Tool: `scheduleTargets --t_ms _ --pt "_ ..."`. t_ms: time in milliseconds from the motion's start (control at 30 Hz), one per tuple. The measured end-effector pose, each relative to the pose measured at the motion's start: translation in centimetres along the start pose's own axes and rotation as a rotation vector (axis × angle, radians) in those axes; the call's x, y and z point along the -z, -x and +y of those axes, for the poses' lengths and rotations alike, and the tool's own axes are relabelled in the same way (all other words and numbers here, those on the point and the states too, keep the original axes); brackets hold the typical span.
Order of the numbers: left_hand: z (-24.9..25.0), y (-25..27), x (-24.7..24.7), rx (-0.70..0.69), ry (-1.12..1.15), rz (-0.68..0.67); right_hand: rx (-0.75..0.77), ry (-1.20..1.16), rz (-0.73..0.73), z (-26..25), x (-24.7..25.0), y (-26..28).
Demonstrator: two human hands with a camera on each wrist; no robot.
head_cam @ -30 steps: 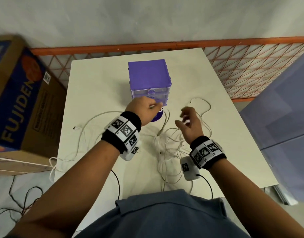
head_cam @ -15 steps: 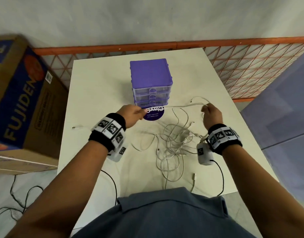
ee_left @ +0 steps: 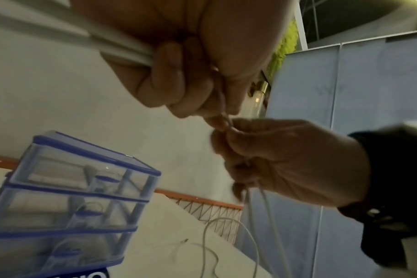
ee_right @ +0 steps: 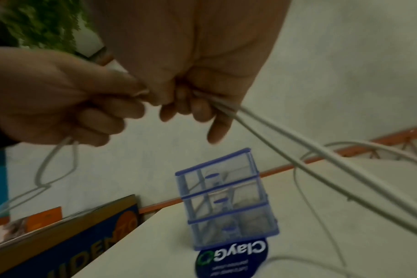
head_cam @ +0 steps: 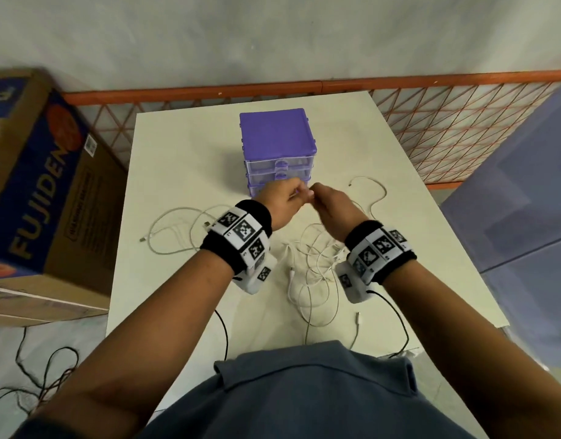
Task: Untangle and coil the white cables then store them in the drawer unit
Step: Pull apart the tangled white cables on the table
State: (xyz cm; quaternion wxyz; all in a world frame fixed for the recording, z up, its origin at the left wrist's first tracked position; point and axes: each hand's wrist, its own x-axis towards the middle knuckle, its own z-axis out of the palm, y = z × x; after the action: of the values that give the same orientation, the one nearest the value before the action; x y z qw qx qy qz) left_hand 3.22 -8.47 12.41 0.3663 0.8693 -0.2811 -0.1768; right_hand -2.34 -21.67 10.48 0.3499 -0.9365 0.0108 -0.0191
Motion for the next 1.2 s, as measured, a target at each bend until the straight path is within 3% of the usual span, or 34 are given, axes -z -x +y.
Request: scheduleTargets --t_ms 133,200,333,433,500,567,667,767,1033,1200 --pt "-1.6 1.7 0.9 0.065 -0.22 -0.118 -0.076 0.136 0.156 3.0 2.3 0.3" --pt "-2.8 2.6 1.0 0.093 -0.338 -0.113 -0.142 0.145 0.23 4.5 3.5 0.7" --pt "-5.3 3.9 1.7 0.159 -0.124 0.049 -0.346 0.171 0.338 7.8 6.1 1.9" --pt "-5.5 4.1 1.5 0.14 -0.05 0.159 -0.475 0.26 0.236 8.8 6.5 2.3" --pt "-4.5 3.6 0.9 0.094 -0.085 0.158 -0.439 0.329 0.153 7.5 6.1 2.2" --pt "-3.4 2.7 0.1 0.053 -0.129 0.129 -0.272 0.38 0.101 5.0 5.5 2.0" --pt "-0.8 1.5 -1.2 -0.001 -0.22 0.104 -0.015 0.485 -0.11 1.2 3.9 1.8" --pt "1.6 0.8 -1.7 -0.041 -0.258 0.121 0.027 0.354 -0.235 -0.4 3.2 2.1" --pt "3.8 0.1 -2.3 -0.078 -0.334 0.012 -0.094 -0.08 -0.125 3.4 4.7 2.4" --pt "1.9 0.7 -2.1 0.022 -0.35 -0.031 -0.115 0.032 0.042 8.1 7.5 3.3"
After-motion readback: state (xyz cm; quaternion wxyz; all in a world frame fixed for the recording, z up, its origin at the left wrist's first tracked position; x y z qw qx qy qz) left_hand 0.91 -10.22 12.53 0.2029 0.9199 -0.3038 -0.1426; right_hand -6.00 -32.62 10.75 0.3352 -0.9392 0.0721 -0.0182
